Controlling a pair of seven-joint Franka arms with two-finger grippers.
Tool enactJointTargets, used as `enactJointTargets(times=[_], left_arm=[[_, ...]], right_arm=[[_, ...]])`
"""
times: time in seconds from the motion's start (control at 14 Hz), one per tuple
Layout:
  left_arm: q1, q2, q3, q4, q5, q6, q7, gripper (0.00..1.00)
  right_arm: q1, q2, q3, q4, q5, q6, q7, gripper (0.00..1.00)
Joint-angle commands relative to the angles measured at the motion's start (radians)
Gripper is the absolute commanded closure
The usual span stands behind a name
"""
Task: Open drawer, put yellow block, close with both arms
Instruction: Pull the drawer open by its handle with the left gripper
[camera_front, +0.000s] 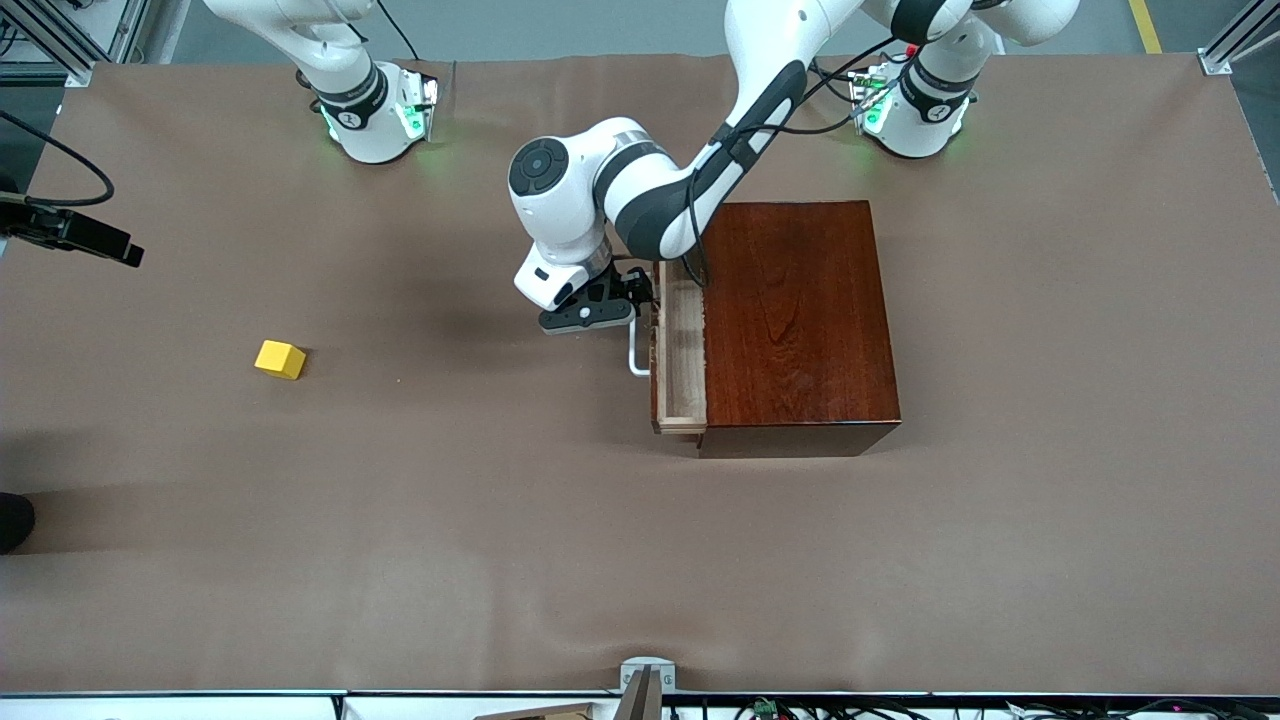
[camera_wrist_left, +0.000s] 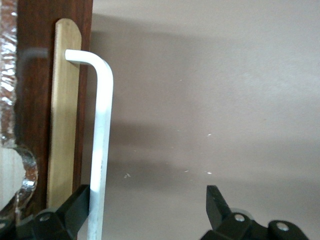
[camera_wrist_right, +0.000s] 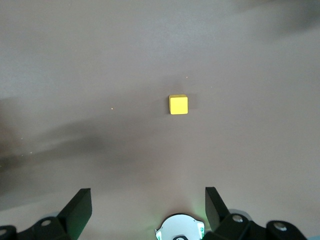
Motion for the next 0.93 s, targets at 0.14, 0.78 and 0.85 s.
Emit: enactJointTargets(times=[0.14, 0.78, 0.85], left_arm=[[-0.021, 0.023, -0.009, 0.036, -0.082, 0.102, -0.073, 0.00], [-0.024, 0.029, -0.019, 0.036, -0.092, 0.246, -0.146, 0.00], [-0.022, 0.023, -0.019, 0.036, -0.092, 0.244, -0.146, 0.00]], right_arm=[[0.002, 0.001, 0.006, 0.008, -0.002, -0.009, 0.003, 0.00], [-0.019, 0.029, 0.002, 0.011, -0.002, 0.005, 0.006, 0.00], [-0.028, 0.032, 0.002, 0.010, 0.000, 0.000, 0.007, 0.00]])
